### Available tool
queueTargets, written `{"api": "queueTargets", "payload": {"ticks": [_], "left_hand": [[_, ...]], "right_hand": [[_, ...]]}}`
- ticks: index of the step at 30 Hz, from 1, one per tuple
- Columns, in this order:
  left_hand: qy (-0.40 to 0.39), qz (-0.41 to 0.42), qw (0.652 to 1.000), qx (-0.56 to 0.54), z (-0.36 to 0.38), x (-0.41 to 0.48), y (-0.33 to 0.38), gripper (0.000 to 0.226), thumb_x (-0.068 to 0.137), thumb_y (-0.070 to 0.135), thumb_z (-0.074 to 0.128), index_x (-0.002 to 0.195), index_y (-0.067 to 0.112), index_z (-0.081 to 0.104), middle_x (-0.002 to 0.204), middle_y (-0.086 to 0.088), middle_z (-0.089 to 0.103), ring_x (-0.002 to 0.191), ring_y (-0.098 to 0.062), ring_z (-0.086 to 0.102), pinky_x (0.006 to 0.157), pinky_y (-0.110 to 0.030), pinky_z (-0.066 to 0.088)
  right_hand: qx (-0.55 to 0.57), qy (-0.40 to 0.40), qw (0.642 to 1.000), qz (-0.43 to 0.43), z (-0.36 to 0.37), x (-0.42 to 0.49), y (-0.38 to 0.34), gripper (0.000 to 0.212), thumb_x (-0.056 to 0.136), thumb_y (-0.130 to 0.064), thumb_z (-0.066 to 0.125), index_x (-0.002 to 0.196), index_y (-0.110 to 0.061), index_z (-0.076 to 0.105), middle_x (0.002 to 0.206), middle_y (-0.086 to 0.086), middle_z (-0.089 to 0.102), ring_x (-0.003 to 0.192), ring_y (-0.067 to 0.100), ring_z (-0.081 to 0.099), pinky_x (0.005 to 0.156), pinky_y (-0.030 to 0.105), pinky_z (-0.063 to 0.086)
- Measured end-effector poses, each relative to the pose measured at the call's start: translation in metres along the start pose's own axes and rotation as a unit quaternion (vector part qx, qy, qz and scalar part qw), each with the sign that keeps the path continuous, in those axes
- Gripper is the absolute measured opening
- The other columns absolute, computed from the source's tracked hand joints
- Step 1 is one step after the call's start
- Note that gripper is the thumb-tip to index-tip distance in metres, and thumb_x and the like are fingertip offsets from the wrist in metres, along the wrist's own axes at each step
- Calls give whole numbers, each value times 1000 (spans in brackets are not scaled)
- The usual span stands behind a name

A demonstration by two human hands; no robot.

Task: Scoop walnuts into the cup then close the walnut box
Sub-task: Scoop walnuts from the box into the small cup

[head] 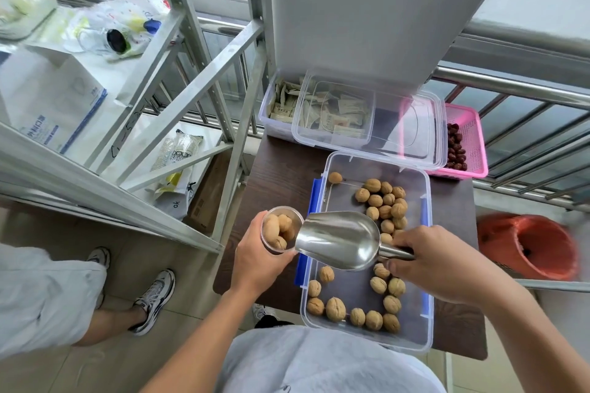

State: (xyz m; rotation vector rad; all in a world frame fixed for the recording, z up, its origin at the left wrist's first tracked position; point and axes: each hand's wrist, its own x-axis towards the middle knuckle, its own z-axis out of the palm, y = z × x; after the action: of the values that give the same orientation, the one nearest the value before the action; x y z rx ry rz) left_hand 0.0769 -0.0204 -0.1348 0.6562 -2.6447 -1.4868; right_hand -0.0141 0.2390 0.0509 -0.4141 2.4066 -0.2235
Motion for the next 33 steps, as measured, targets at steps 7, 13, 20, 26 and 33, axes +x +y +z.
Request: {"api": "queueTargets", "payload": {"ticks": [7, 13, 20, 26, 33], "left_hand": [[36, -20, 999, -24, -1, -1, 4, 78, 60, 39, 94, 125, 42, 51, 114, 26, 61, 107, 4, 59, 91, -26, 53], [122, -59, 987, -87, 1, 11, 13, 84, 57, 35, 97, 130, 29, 56, 116, 17, 60, 109, -9, 63, 91, -24, 51], [157, -53, 974, -154, -7, 25, 18, 84, 58, 18, 98, 130, 25, 55, 127, 9, 60, 118, -3, 60, 93, -11, 45], [153, -53, 975, -150, -20, 35, 15, 84, 57, 17, 99, 127, 26, 54, 123, 13, 61, 114, -4, 62, 100, -20, 47], [50, 7, 999, -2, -22, 22, 15, 88, 53, 33, 100, 130, 31, 56, 114, 12, 67, 102, -8, 64, 90, -23, 50]], "right_hand": [[92, 16, 994, 57, 8, 4, 28, 23, 88, -32, 67, 73, -14, 66, 54, -1, 53, 50, 12, 45, 52, 28, 37], [62, -21, 981, 180, 49, 17, 54, 30, 94, -36, 56, 72, -15, 54, 75, 5, 60, 72, 26, 58, 57, 32, 40], [130, -56, 964, 225, 72, 22, 65, 28, 95, -23, 51, 73, -8, 57, 71, 6, 58, 62, 21, 51, 54, 31, 38], [243, -17, 938, 245, 90, 37, 75, 29, 95, -24, 52, 85, -1, 65, 71, 9, 61, 60, 21, 54, 55, 29, 41], [276, 10, 929, 245, 113, 56, 75, 23, 96, -23, 45, 81, -9, 54, 78, 12, 56, 68, 28, 52, 57, 32, 42]]}}
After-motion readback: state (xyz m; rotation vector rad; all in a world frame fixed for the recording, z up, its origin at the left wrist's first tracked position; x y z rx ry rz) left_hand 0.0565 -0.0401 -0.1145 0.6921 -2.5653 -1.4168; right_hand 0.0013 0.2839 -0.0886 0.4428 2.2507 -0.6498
